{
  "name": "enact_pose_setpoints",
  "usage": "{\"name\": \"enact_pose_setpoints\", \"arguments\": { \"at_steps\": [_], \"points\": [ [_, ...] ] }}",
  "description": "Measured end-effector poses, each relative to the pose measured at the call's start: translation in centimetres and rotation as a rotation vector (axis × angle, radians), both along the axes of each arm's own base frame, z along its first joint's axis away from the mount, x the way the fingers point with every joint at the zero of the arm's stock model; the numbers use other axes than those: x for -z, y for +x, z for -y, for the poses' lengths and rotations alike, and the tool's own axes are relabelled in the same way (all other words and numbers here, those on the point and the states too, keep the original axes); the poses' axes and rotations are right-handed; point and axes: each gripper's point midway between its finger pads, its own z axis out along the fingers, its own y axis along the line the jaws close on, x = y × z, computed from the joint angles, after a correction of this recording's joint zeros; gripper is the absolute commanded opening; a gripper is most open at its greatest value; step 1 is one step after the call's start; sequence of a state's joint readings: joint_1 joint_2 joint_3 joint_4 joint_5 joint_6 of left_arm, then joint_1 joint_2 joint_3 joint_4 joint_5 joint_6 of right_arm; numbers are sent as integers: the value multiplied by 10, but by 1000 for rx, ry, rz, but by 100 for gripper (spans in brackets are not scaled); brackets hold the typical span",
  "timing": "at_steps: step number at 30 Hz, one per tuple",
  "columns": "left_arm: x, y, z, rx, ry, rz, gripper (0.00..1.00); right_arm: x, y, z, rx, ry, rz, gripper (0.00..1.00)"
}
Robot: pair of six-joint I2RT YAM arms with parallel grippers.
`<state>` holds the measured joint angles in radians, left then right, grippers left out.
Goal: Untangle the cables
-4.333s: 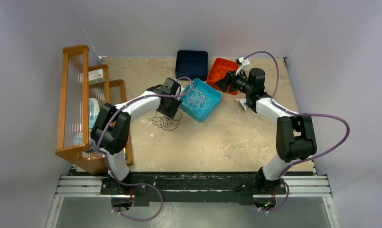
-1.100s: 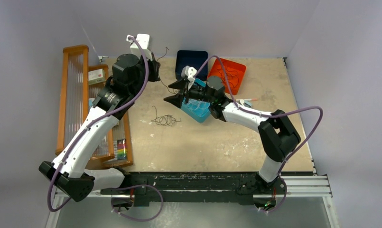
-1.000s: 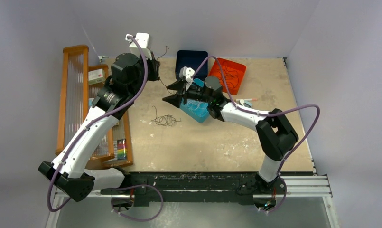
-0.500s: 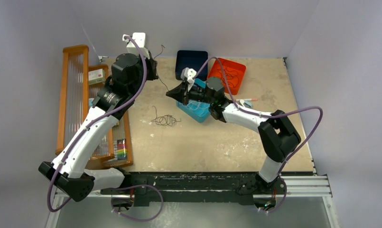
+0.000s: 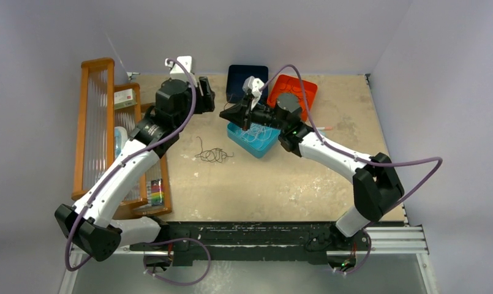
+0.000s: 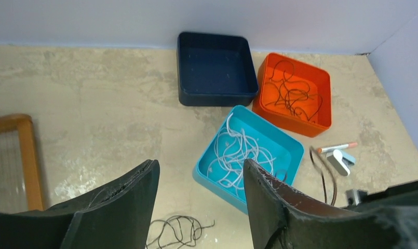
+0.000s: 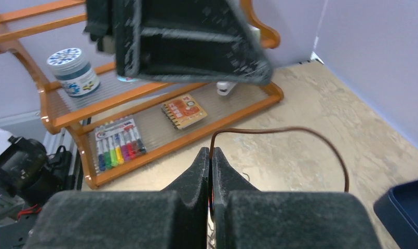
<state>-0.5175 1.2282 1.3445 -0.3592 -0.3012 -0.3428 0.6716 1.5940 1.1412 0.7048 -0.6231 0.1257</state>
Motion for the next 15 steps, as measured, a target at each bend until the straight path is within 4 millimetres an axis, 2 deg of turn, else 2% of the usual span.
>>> {"name": "enact_pose_setpoints", "arguments": {
  "at_steps": [7, 15],
  "points": [
    [52, 1, 0, -5, -10, -90, 61, 13, 35, 30, 132, -55, -115, 0],
    [112, -4, -2, -27, 4, -203, 61, 16, 77, 91, 345, -84, -198, 0]
  ]
}}
